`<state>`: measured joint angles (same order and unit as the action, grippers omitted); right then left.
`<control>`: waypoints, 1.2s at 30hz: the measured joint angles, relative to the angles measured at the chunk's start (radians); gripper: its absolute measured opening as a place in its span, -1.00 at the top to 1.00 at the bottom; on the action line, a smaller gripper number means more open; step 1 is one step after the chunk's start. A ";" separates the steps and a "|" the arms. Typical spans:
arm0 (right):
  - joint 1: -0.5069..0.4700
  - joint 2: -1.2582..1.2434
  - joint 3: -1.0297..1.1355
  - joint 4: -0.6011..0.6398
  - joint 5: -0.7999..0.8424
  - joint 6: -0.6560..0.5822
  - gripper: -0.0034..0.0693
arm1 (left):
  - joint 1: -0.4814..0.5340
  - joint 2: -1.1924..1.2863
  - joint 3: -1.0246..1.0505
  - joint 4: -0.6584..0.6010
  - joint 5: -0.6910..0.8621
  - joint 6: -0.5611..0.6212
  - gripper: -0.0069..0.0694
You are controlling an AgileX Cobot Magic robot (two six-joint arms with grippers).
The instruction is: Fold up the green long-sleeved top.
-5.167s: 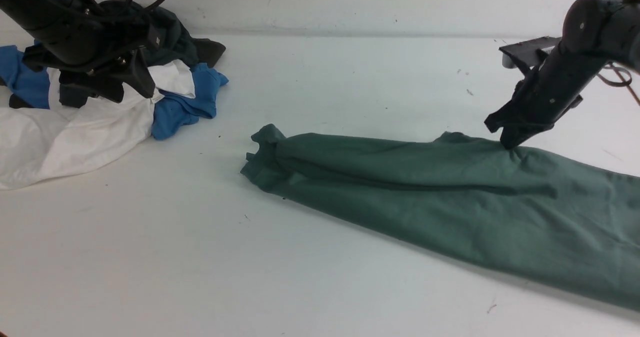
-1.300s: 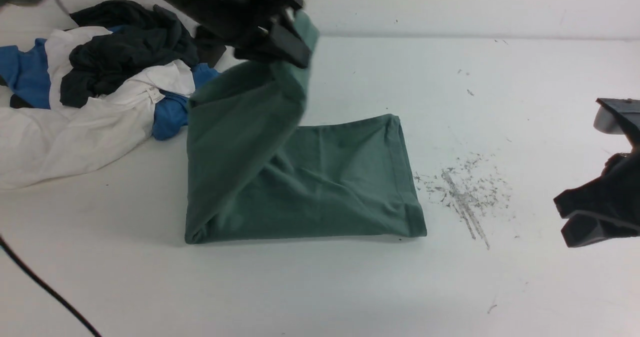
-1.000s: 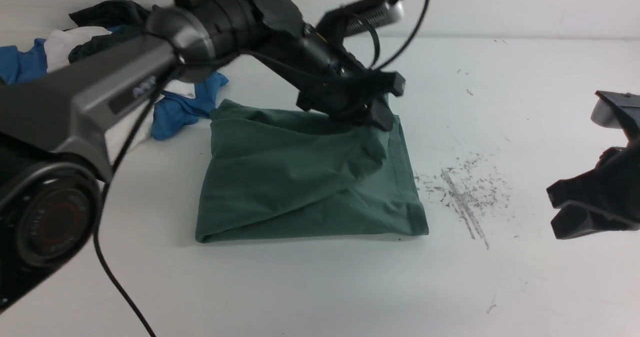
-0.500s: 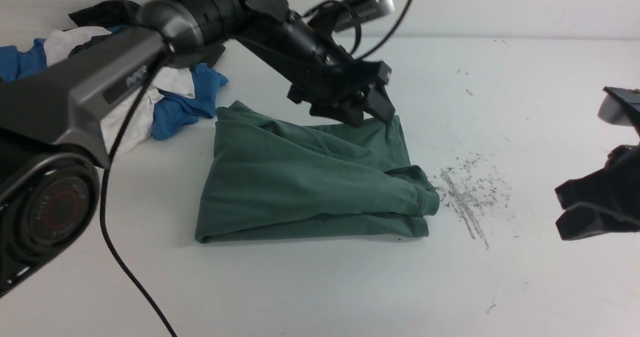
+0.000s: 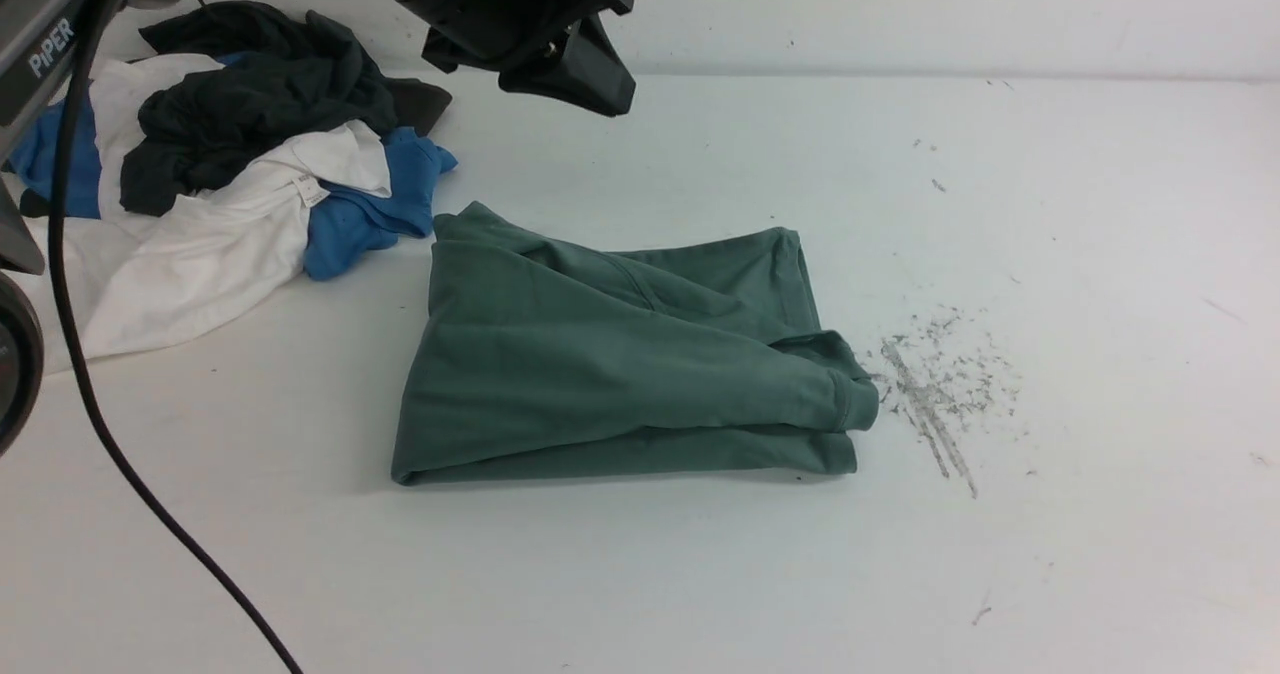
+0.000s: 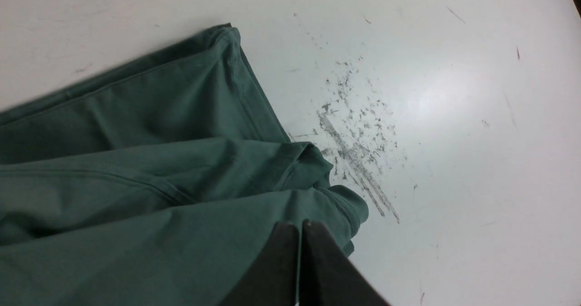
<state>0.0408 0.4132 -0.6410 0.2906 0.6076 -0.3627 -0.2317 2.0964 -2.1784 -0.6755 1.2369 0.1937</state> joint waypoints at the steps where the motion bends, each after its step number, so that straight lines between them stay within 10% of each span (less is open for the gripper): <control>1: 0.000 -0.049 0.079 0.013 -0.098 -0.009 0.95 | 0.000 0.000 0.000 -0.014 0.002 -0.004 0.83; 10: 0.000 -0.341 0.451 0.121 -0.533 -0.022 0.95 | 0.000 0.000 0.000 -0.059 0.002 -0.014 0.83; 36: 0.000 -0.399 0.531 0.054 -0.262 -0.022 0.95 | -0.014 -0.099 0.096 0.115 0.001 -0.048 0.83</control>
<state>0.0408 0.0144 -0.1096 0.3447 0.3452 -0.3843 -0.2459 1.9969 -2.0825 -0.5607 1.2381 0.1456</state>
